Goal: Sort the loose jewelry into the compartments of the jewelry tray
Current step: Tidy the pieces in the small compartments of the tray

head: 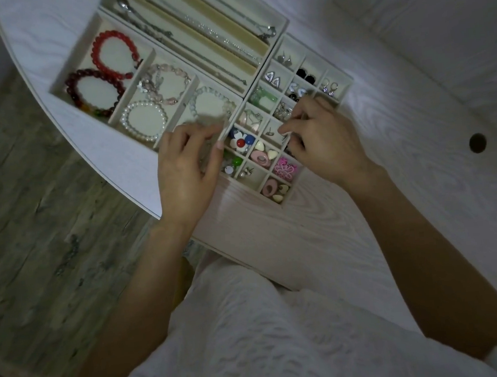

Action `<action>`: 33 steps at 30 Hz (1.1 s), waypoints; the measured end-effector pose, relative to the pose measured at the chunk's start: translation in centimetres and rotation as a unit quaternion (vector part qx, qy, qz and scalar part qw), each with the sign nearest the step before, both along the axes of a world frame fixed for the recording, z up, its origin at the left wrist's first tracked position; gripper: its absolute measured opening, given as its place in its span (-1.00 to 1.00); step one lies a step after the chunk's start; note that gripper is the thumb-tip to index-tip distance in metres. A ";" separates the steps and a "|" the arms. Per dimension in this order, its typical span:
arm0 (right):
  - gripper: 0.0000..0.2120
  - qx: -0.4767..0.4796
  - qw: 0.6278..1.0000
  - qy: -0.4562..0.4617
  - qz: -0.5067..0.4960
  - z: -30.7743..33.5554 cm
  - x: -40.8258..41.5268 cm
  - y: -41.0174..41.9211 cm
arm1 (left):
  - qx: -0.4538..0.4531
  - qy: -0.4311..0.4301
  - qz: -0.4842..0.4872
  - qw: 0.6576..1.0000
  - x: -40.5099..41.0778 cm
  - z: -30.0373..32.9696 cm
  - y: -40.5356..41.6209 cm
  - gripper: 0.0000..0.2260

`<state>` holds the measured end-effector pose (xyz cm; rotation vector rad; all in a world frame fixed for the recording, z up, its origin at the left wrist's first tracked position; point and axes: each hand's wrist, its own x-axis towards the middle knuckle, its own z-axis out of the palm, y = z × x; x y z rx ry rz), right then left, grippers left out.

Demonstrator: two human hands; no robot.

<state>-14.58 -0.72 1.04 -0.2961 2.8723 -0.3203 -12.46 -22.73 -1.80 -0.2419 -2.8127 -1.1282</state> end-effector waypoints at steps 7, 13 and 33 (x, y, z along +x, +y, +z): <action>-0.74 0.037 0.999 -0.009 0.013 0.2 0.2 -0.4 | 0.001 -0.009 -0.001 1.000 0.0 0.0 0.0 -0.78; -0.73 0.071 0.997 0.012 -0.014 0.1 0.5 -1.4 | 0.000 -0.011 0.002 1.000 -0.3 0.0 -0.3 -0.76; -0.84 0.215 0.969 -0.001 -0.123 0.0 -1.1 -4.6 | 0.007 -0.004 -0.024 1.000 -0.4 -1.1 -1.0 -0.85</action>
